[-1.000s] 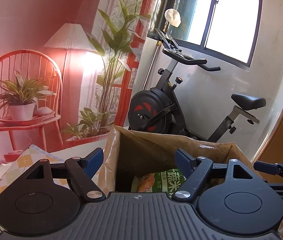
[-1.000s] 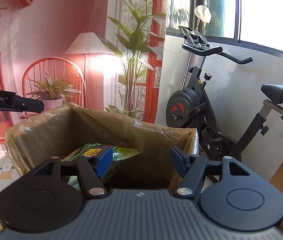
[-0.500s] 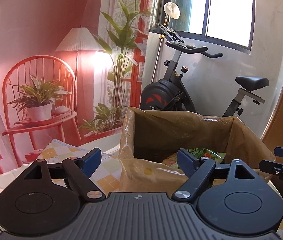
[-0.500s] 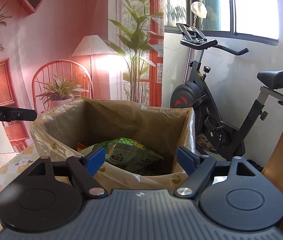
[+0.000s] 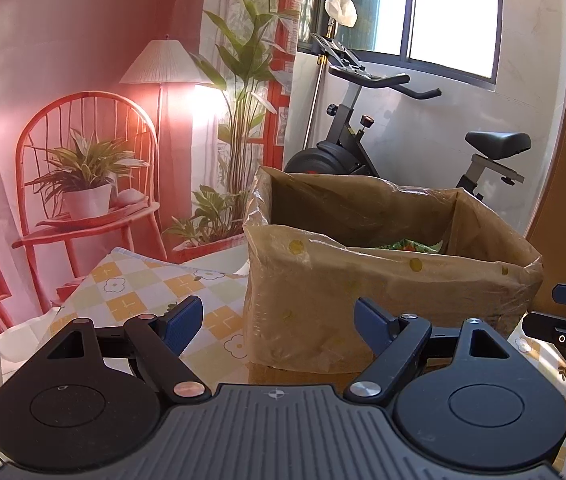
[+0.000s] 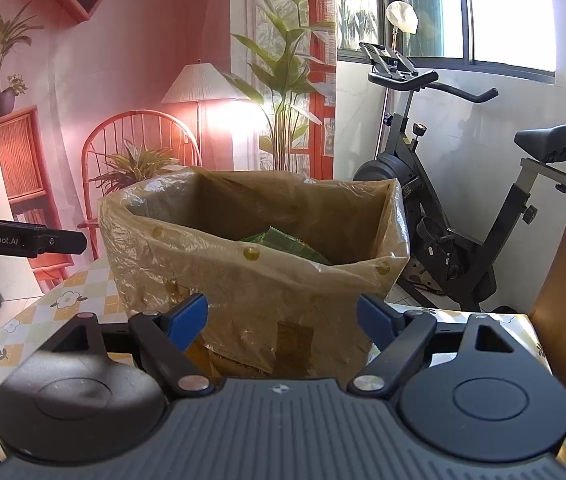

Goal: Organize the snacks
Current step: 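Withdraw both tools from the box back toward the snack pile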

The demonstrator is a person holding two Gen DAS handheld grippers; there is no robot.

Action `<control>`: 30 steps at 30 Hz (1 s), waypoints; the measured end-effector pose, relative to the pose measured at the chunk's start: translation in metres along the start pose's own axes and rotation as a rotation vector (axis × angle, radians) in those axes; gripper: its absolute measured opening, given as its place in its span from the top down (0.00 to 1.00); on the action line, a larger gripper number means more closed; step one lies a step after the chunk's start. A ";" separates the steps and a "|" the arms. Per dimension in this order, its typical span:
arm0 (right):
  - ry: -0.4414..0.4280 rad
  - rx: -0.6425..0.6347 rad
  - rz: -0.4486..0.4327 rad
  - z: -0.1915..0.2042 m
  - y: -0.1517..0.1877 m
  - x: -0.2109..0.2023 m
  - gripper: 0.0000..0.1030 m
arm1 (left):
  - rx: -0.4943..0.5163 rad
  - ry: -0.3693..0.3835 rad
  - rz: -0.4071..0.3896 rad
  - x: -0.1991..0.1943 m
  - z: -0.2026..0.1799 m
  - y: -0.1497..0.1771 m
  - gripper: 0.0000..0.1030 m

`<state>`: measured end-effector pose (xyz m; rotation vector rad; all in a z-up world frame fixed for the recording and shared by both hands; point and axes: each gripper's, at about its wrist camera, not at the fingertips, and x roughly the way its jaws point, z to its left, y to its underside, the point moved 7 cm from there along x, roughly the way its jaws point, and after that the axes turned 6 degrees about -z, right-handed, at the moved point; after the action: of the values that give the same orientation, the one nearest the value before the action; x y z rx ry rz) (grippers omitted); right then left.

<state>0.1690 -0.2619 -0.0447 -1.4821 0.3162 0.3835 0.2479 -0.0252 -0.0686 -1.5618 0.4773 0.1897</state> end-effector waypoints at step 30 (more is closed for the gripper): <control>-0.003 0.041 0.129 0.015 0.082 0.022 0.14 | -0.046 0.020 0.111 -0.003 0.013 0.079 0.18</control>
<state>0.1525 -0.2423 -0.1267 -1.4252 0.4160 0.4801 0.2152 -0.0109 -0.1405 -1.5846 0.5795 0.2718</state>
